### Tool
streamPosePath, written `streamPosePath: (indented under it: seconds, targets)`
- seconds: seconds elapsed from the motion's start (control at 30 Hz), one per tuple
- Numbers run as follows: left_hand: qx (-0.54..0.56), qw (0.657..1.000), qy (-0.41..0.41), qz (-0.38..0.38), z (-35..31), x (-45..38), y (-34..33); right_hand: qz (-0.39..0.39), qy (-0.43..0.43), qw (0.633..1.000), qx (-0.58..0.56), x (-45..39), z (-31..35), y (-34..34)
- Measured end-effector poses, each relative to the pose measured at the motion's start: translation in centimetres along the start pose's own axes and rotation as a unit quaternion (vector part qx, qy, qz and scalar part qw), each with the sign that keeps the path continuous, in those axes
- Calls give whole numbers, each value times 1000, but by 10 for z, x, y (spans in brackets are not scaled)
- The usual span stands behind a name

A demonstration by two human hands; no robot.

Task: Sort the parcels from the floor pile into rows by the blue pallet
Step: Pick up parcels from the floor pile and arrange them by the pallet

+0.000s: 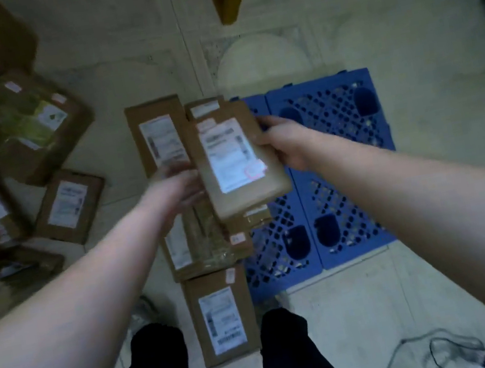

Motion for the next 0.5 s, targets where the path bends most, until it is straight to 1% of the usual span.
streamPosePath:
  seconds: [0.03, 0.07, 0.1, 0.13, 0.17, 0.23, 0.27, 0.33, 0.4, 0.43, 0.5]
  targets:
    - [-110, 994, -16, -11, 12, -2, -15, -31, -13, 999, -7, 5, -24, 23]
    - [-234, 971, -37, -21, 22, -1, -29, -63, -30, 997, -14, 12, -48, 46]
    - [-342, 938, -51, -19, 33, -2, -37, -93, -50, 994, -13, 17, -72, 65]
    - [-424, 904, -57, -7, 43, -1, -45, -120, -70, 990, -3, 21, -96, 81]
    - [-482, 874, -57, 4, 55, -2, -52, -137, -86, 987, 21, 25, -121, 96]
    - [-559, 827, -66, 3, 76, -1, -66, -149, -119, 980, 65, 24, -178, 118]
    - [-579, 812, -70, -2, 86, -1, -70, -147, -129, 977, 83, 22, -201, 121]
    - [-622, 779, -73, -10, 102, -1, -71, -109, -144, 978, 105, 17, -239, 118]
    - [-669, 736, -105, -16, 115, -2, -66, -70, -154, 978, 121, 12, -265, 103]
    - [-676, 726, -124, -19, 121, -2, -63, -59, -154, 979, 119, 9, -275, 94]
    - [-669, 723, -171, -28, 131, -1, -57, -46, -143, 981, 120, 3, -294, 73]
Point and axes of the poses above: each hand's wrist, its own x-axis away from the middle knuckle, its own y-axis out of the back of the hand, z = x × y, the point moved 2 cm from there along -x, towards the middle knuckle
